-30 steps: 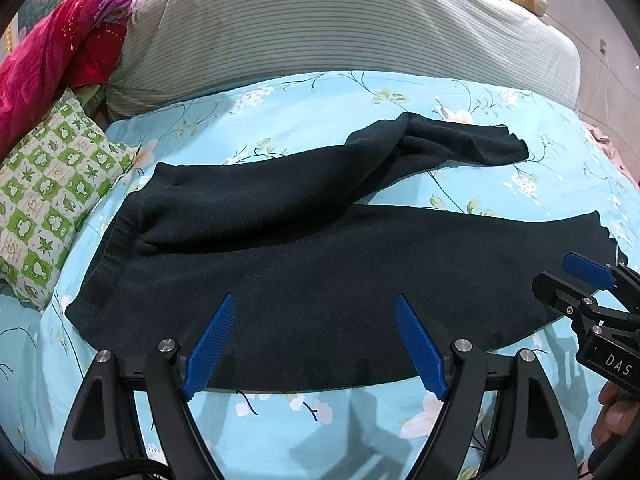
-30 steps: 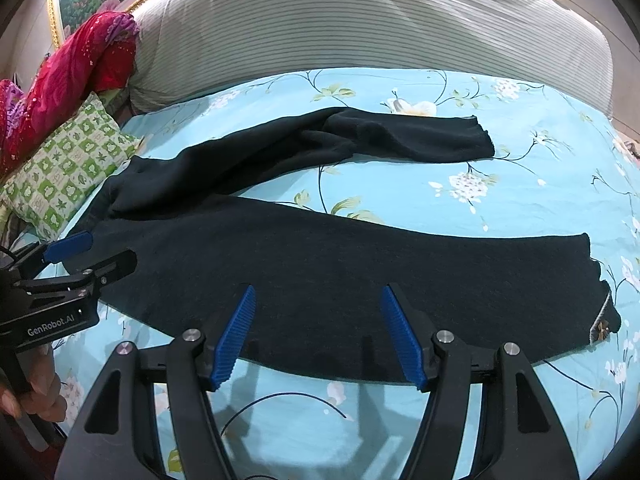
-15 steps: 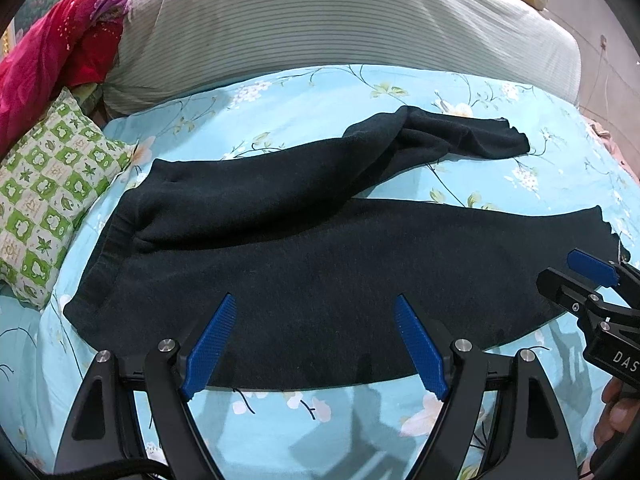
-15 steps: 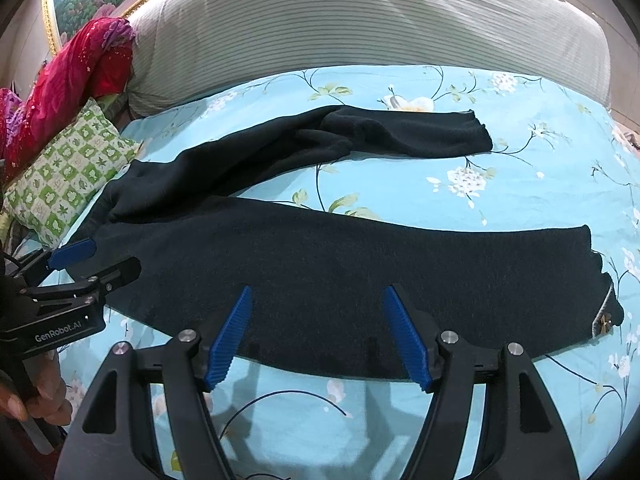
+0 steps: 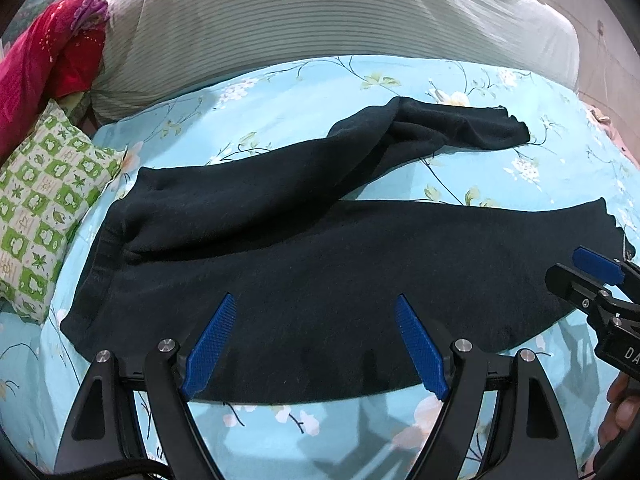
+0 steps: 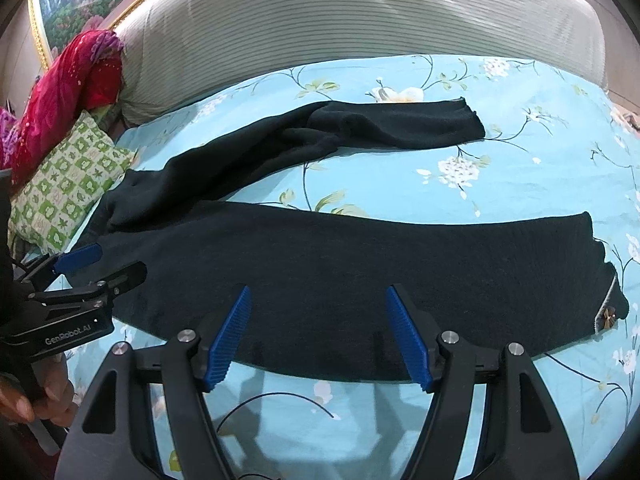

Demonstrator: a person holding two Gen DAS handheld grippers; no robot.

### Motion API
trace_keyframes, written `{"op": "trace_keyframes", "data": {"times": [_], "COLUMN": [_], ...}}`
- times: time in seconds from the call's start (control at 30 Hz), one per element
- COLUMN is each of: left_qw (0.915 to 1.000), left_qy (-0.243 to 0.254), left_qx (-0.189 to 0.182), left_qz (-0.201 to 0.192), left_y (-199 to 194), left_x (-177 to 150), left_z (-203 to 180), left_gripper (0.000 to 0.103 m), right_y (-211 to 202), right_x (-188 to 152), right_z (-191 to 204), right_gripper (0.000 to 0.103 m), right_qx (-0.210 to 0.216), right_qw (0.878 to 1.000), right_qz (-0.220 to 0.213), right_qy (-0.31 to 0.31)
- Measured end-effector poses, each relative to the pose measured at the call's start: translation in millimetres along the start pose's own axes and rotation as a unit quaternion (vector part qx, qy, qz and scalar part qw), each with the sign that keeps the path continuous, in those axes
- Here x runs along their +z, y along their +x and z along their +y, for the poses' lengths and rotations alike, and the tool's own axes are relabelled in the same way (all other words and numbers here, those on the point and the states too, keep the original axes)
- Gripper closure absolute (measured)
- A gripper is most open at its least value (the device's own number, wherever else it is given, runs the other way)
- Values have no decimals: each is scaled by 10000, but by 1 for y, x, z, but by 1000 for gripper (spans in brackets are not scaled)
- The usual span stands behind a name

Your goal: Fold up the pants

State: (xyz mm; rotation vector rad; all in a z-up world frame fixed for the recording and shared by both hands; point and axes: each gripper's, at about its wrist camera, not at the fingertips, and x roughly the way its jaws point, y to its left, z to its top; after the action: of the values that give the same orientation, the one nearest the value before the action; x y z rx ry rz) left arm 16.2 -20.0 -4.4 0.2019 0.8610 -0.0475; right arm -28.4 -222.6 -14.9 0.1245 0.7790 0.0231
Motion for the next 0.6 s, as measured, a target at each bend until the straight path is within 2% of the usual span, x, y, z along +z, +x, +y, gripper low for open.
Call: {"op": "trace_keyframes", "data": {"times": [0.37,0.6], "left_qw": [9998,9994], "left_qy": [156,258], "left_qx": [-5,158], "left_qz": [130,169], "left_y": [10,18], "left_x": [14,39], "left_z": [-12,-17], "left_gripper": [21,21], "right_y": [3,10], "right_x": [5,30], "right_z": [-16,-33], "right_gripper": [32,28], "right_qx": [132,202], "right_qw": [9993,9992], "right_qz": [47,77], "right_qy": [333,335]}}
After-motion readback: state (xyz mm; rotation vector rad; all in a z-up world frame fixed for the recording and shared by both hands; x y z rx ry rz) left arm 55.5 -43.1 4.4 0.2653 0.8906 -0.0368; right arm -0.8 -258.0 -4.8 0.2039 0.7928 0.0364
